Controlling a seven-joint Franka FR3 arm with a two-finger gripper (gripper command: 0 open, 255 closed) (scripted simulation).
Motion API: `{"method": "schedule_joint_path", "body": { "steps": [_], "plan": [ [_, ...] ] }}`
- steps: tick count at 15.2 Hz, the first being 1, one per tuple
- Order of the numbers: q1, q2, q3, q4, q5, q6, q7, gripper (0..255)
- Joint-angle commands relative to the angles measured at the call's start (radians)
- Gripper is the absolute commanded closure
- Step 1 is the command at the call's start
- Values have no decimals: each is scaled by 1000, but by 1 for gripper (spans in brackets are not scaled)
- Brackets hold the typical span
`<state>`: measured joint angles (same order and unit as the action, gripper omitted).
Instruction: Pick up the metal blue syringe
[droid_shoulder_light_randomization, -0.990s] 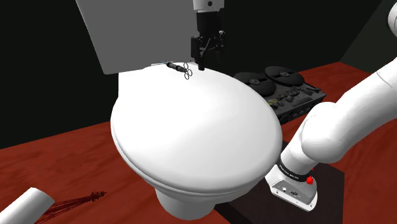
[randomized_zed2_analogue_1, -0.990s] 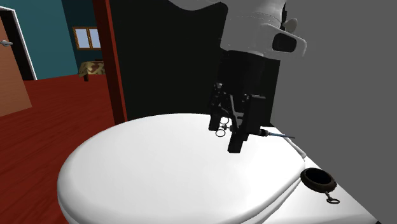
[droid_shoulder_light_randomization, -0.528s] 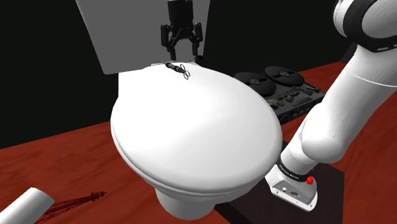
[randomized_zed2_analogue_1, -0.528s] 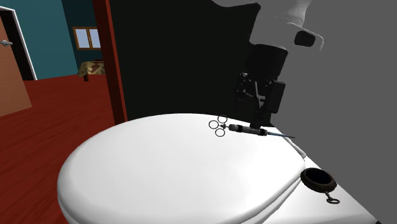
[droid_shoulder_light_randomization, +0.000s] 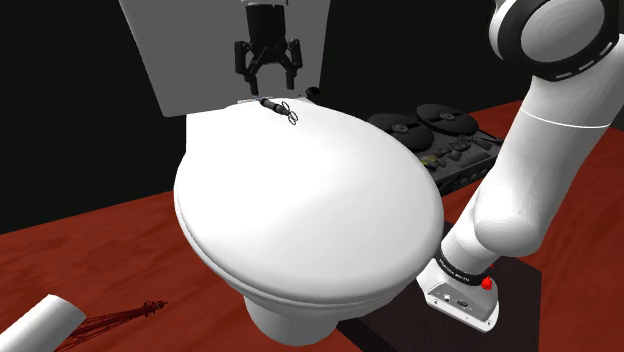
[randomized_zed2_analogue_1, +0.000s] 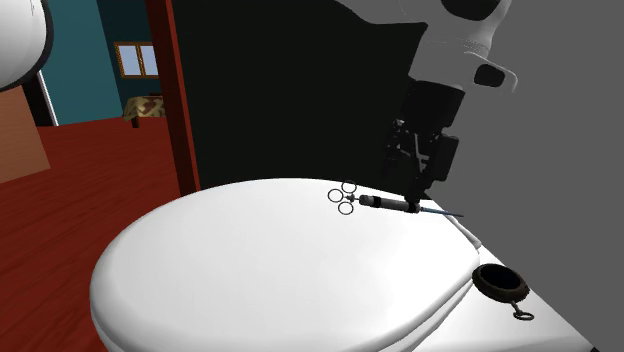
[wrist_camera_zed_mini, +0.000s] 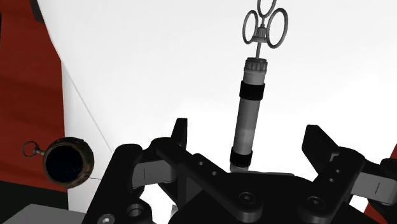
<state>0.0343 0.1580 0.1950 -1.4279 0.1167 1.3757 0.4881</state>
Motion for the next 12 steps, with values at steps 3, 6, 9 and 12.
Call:
{"method": "schedule_joint_path", "body": {
  "steps": [3,6,9,12],
  "plan": [
    [-1,-12,-1,-67,1,54,-8,0],
    [-2,-11,-1,-68,1,56,-9,255],
    [-2,-10,-1,-66,1,55,-9,255],
    [-1,-10,-1,-65,1,55,-9,255]
  ]
}}
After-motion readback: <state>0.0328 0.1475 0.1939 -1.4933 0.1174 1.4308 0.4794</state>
